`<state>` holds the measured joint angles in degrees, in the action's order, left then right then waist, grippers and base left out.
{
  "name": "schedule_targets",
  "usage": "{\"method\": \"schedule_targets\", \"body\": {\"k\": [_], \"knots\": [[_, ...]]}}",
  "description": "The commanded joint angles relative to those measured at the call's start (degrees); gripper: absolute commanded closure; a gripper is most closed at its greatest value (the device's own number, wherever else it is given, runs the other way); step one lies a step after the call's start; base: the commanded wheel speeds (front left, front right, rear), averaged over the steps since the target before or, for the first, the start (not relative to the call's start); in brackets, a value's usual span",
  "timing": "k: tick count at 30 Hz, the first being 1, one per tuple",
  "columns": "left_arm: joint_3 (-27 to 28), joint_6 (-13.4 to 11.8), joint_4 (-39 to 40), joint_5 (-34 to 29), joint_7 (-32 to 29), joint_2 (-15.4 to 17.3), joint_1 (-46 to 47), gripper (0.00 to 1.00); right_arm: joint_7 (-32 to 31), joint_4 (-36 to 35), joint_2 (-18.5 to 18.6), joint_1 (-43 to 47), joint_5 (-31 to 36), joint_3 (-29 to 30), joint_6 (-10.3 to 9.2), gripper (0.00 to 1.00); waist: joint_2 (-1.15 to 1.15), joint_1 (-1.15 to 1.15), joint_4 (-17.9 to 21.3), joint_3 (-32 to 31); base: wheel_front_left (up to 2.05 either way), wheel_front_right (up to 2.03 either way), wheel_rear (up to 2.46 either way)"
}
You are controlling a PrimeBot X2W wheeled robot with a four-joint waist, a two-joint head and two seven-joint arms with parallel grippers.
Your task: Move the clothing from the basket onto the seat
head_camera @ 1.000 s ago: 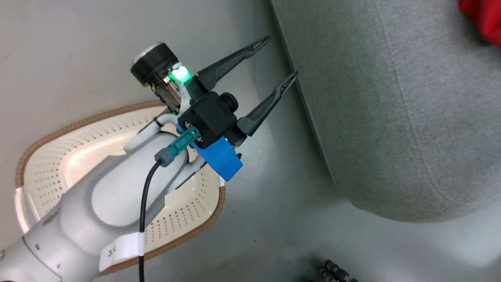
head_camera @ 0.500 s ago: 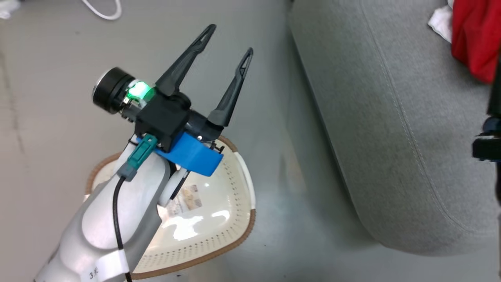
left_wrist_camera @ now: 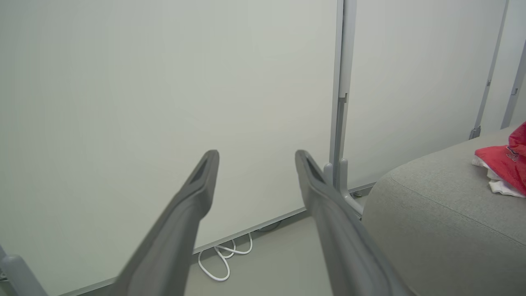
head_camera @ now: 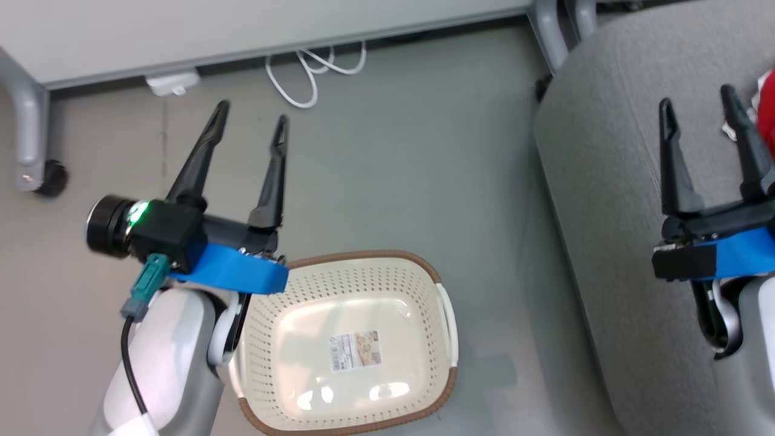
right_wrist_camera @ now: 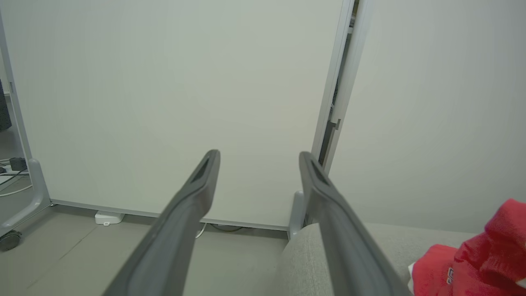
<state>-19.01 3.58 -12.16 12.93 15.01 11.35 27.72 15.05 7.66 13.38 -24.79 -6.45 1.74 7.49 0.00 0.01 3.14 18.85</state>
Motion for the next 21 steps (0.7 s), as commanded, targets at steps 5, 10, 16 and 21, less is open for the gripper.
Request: {"method": "schedule_targets", "body": {"k": [5, 10, 16, 21], "knots": [[8.1, 0.1, 0.0, -1.7, 0.2, -2.6, -6.4, 0.00, 0.2, 1.9, -1.4, 4.3, -1.0, -0.1, 0.01, 0.00, 0.00, -0.01, -4.8, -6.1, 0.00, 0.00, 0.00], [12.7, 0.4, 0.8, -2.9, 0.2, -4.2, -10.7, 0.00, 0.2, 2.8, -2.8, 7.9, -1.2, -0.3, 0.01, 0.00, 0.00, -0.01, -5.6, -8.9, 0.00, 0.00, 0.00], [17.1, 1.8, 1.6, -4.7, 0.2, -6.5, -17.3, 0.00, 0.2, 3.6, -4.9, 14.0, -2.2, -0.1, 0.01, 0.00, 0.00, -0.01, -6.0, -12.9, 0.00, 0.00, 0.00], [17.6, 2.8, 1.5, -5.5, 0.2, -7.5, -20.5, 0.00, 0.2, 3.8, -6.1, 17.2, -2.9, -0.5, 0.01, 0.00, 0.00, -0.01, -5.9, -14.7, 0.00, 0.00, 0.00]]}}
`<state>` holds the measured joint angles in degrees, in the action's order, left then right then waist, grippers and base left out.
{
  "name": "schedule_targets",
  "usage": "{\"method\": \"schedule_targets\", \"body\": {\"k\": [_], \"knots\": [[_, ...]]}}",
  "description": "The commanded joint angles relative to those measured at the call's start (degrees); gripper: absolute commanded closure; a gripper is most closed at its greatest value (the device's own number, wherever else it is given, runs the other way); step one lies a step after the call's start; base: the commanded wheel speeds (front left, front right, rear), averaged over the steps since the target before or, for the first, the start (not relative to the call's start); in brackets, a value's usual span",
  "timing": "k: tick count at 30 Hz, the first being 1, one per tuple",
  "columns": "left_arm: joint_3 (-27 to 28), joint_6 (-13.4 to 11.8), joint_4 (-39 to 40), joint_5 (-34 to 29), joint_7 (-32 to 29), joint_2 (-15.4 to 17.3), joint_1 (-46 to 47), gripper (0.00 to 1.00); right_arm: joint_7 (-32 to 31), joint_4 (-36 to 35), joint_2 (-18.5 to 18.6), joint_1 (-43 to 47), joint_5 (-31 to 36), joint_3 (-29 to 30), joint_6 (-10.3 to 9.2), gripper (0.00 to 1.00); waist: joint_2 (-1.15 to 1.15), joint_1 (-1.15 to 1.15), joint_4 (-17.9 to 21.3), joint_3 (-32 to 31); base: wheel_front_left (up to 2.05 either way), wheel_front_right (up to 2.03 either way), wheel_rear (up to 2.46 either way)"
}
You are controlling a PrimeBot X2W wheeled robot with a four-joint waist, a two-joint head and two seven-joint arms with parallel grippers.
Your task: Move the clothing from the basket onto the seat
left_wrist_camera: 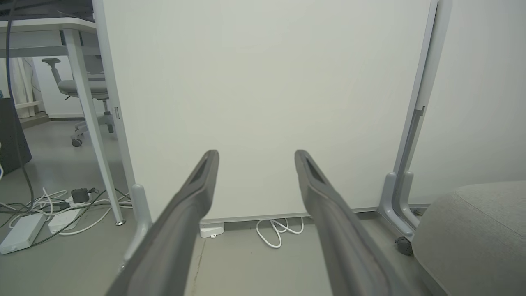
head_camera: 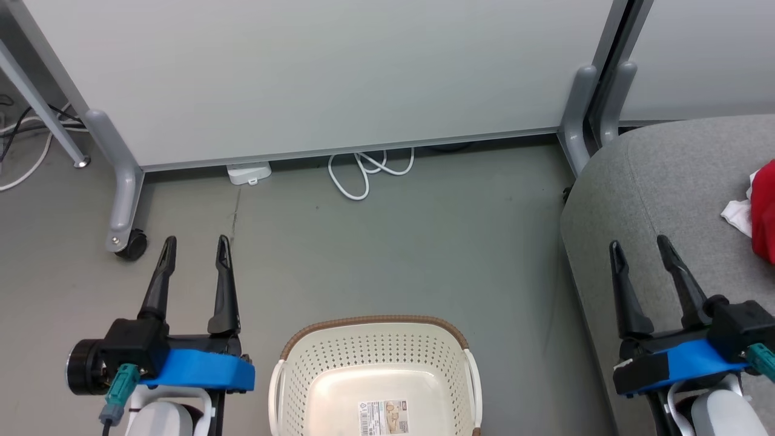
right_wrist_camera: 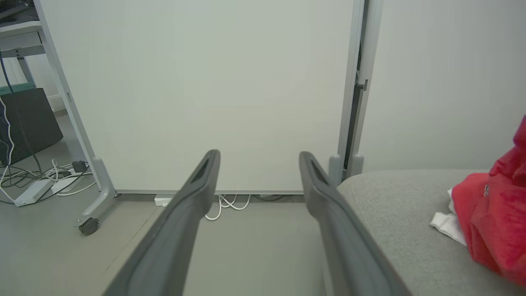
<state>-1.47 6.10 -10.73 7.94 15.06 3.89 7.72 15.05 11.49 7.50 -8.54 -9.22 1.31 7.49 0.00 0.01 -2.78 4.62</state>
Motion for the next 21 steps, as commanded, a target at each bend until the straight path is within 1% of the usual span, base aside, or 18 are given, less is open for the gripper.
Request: {"method": "schedule_targets", "body": {"k": [1, 11, 21], "knots": [[0.0, 0.2, 0.0, -0.6, 0.2, 0.0, -0.5, 0.00, 0.2, 0.0, -0.2, 0.9, -0.1, -0.1, 0.01, 0.00, 0.00, -0.01, 0.0, -0.5, 0.00, 0.00, 0.00], [-0.2, 1.2, -1.1, -1.0, 0.2, -0.7, -3.7, 0.00, 0.2, 0.7, -2.5, 5.9, -0.7, -0.1, 0.01, 0.00, 0.00, -0.01, -0.2, -3.4, 0.00, 0.00, 0.00], [0.0, 1.4, -1.5, -1.3, 0.2, -0.9, -4.8, 0.00, 0.2, 0.5, -3.8, 7.8, -1.0, 1.6, 0.01, 0.00, 0.00, -0.01, -0.4, -4.1, 0.00, 0.00, 0.00]]}}
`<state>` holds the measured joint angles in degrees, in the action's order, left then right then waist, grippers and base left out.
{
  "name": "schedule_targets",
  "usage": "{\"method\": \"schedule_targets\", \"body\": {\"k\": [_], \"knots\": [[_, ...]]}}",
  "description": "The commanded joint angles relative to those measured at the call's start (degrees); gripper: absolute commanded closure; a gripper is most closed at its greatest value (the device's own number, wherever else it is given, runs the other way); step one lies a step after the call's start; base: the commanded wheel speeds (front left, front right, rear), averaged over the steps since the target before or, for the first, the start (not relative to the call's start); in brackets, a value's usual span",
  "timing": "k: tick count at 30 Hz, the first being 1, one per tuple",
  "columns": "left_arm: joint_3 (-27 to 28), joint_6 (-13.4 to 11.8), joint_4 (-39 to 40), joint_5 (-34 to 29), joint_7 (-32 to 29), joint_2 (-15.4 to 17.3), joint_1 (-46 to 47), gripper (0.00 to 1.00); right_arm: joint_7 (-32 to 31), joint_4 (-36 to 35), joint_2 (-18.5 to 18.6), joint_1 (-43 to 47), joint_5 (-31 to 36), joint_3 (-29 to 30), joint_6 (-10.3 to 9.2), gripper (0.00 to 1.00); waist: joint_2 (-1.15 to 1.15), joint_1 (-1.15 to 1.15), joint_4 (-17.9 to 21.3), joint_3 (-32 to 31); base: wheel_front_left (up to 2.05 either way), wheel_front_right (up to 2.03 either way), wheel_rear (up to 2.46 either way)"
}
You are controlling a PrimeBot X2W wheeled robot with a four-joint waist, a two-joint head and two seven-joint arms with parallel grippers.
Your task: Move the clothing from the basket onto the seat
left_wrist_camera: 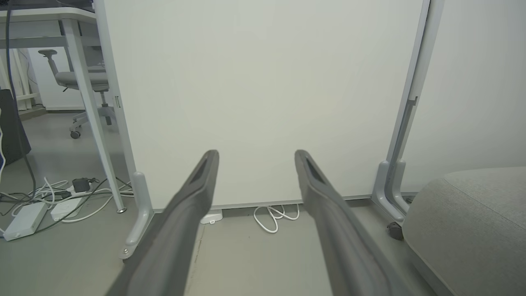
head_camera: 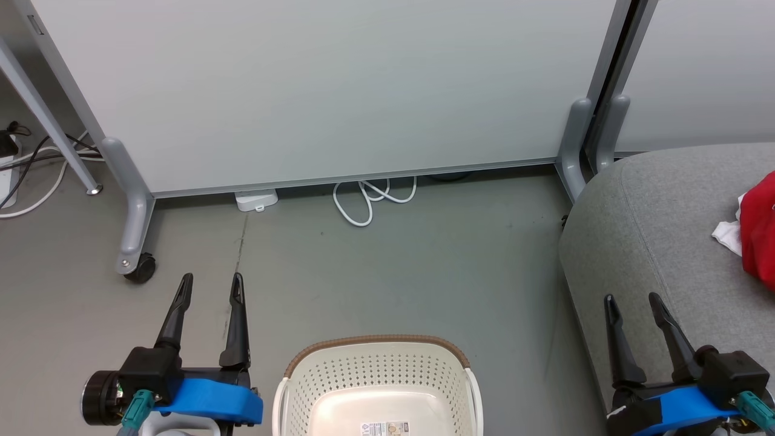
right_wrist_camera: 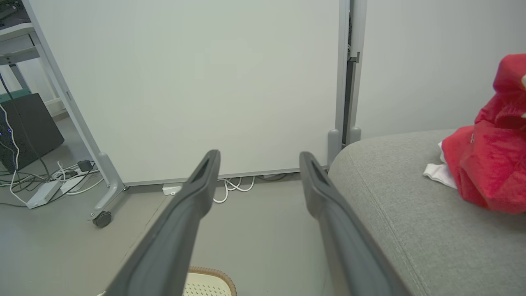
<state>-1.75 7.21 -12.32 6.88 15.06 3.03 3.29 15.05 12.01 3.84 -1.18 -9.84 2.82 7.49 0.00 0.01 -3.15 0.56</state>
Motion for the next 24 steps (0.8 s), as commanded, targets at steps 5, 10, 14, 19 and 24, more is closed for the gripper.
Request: {"method": "schedule_targets", "body": {"k": [5, 10, 14, 19, 24], "knots": [[0.1, 0.0, -0.2, -0.6, 0.0, 0.0, -0.1, 1.00, 0.0, 0.0, -0.3, 0.2, 0.0, 0.5, 0.00, 1.00, 0.00, -0.01, -0.1, -0.1, 0.00, 0.00, 0.00], [-0.2, 0.1, -2.6, -0.3, -0.3, -0.1, -2.1, 1.00, -0.4, 2.6, -0.5, 0.7, -0.1, 0.4, 0.00, 1.00, 0.00, -0.01, -0.1, -0.1, 0.00, 0.00, 0.00], [0.3, 0.1, -2.6, 4.5, -1.5, -0.1, -1.7, 1.00, -1.8, 2.8, -0.5, 0.2, -4.6, 0.8, 0.00, 1.00, 0.00, -0.01, 0.0, -0.1, 0.00, 0.00, 0.00], [0.8, 0.1, -2.5, 10.3, -2.9, -0.1, -1.3, 1.00, -3.2, 2.6, -0.5, -0.2, -10.2, 1.0, 0.00, 1.00, 0.00, -0.01, 0.1, -0.2, 0.00, 0.00, 0.00], [1.4, 0.1, -2.4, 15.7, -4.3, -0.1, -1.0, 1.00, -4.4, 2.4, -0.5, -0.5, -15.4, 1.1, 0.00, 1.00, 0.00, -0.01, 0.2, -0.2, 0.00, 0.00, 0.00]]}}
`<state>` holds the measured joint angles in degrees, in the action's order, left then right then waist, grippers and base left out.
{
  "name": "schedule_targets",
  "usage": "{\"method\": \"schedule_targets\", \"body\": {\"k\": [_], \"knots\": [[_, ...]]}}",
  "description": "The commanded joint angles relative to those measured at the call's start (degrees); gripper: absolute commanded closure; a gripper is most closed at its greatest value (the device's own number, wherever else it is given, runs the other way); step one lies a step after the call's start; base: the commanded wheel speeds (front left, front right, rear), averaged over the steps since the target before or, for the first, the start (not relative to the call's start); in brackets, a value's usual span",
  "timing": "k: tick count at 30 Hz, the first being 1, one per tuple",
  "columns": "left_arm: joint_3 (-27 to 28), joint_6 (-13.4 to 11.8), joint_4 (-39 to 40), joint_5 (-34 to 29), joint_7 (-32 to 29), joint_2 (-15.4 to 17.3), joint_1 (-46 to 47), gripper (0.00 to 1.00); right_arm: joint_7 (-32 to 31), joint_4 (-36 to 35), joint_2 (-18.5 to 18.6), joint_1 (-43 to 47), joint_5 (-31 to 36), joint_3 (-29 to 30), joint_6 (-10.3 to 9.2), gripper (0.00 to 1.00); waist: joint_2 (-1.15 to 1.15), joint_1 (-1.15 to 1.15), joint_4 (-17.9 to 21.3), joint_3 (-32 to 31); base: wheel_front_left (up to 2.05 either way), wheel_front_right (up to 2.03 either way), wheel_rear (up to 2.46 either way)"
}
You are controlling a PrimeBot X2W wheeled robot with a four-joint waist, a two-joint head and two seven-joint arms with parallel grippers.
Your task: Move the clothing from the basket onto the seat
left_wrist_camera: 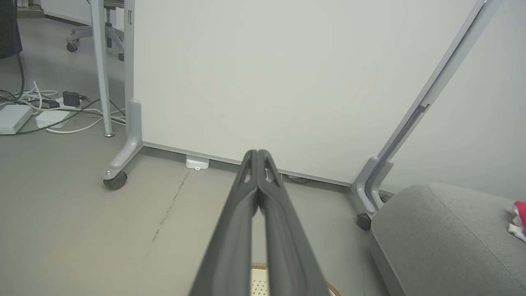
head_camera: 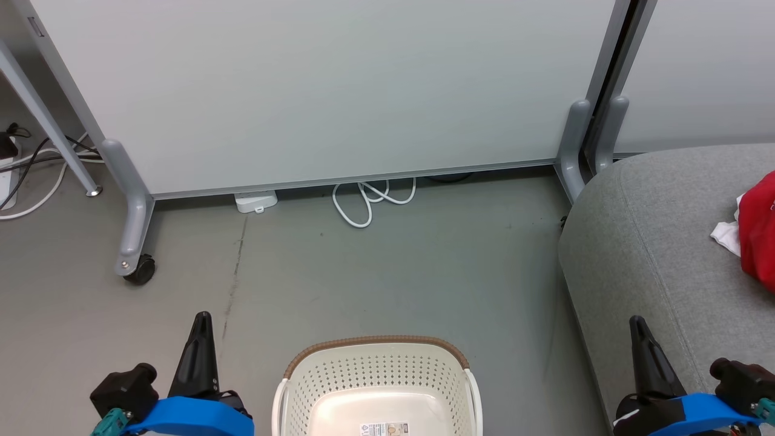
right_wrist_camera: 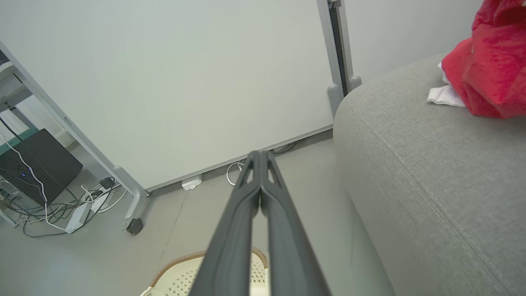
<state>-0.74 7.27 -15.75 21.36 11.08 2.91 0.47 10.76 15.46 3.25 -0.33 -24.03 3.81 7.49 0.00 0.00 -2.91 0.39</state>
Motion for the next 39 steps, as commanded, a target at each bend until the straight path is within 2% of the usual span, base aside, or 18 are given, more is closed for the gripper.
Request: {"method": "schedule_targets", "body": {"k": [1, 19, 39], "knots": [[0.5, 0.0, 1.0, 2.2, -0.5, 0.0, 1.9, 1.00, -0.4, -1.0, 0.0, -1.4, -2.2, 0.2, 0.00, 1.00, 0.00, 0.00, 0.0, 0.0, 0.00, 0.00, 0.00], [2.2, 0.1, 1.3, 19.1, -4.7, 0.0, 3.1, 1.00, -4.5, -1.3, -0.1, -2.7, -18.4, 0.8, 0.00, 1.00, 0.00, 0.00, 0.5, 0.0, 0.00, 0.00, 0.00], [3.6, 0.2, 1.5, 33.7, -8.4, 0.0, 4.0, 1.00, -8.2, -1.4, -0.1, -3.8, -32.5, 1.4, 0.00, 1.00, 0.00, 0.00, 1.0, -0.1, 0.00, 0.00, 0.00]]}}
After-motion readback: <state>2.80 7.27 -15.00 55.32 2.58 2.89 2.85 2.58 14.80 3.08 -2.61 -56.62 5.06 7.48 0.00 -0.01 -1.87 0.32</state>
